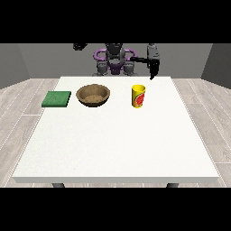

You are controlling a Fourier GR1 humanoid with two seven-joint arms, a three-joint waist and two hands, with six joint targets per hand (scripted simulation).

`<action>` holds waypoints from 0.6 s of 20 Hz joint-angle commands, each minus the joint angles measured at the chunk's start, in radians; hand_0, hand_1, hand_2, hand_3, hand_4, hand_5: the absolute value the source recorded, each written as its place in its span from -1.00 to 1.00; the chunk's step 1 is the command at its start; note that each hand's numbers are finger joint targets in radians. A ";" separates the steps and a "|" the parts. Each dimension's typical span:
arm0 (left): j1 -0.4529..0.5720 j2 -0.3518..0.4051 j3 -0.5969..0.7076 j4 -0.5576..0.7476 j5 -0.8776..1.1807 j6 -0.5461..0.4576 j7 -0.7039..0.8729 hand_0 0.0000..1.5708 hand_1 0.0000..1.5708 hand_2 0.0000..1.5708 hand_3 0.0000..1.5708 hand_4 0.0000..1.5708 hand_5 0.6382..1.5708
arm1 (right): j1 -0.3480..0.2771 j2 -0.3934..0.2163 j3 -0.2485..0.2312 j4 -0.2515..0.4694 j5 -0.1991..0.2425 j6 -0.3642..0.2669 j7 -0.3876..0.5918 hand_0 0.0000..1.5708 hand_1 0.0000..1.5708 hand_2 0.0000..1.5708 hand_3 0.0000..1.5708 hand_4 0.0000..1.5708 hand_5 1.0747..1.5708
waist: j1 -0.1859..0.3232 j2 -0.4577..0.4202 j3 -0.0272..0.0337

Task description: Pick the cup and pour the ball into the bowl, then pick the bowl and place it on the pad

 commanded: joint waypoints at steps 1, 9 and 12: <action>-0.014 0.018 0.043 0.146 0.016 -0.033 -0.125 -1.00 -1.00 -1.00 -1.00 -1.00 0.63 | -0.005 -0.044 -0.080 -0.022 -0.043 0.057 -0.011 -1.00 -1.00 -1.00 -1.00 -1.00 0.99 | -0.004 0.030 0.0002; -0.011 -0.001 0.052 0.420 -0.033 -0.034 -0.372 -1.00 -1.00 -1.00 -1.00 -1.00 0.71 | 0.055 -0.024 -0.083 -0.110 -0.044 0.068 0.011 -1.00 -1.00 -1.00 -1.00 -1.00 0.99 | -0.037 0.018 0.0001; -0.062 0.015 0.043 0.483 -0.020 -0.062 -0.335 -1.00 -1.00 -1.00 -1.00 -1.00 0.73 | 0.096 -0.044 -0.154 -0.056 -0.105 0.122 -0.015 -1.00 -1.00 -1.00 -1.00 -1.00 0.98 | -0.004 -0.010 0.0005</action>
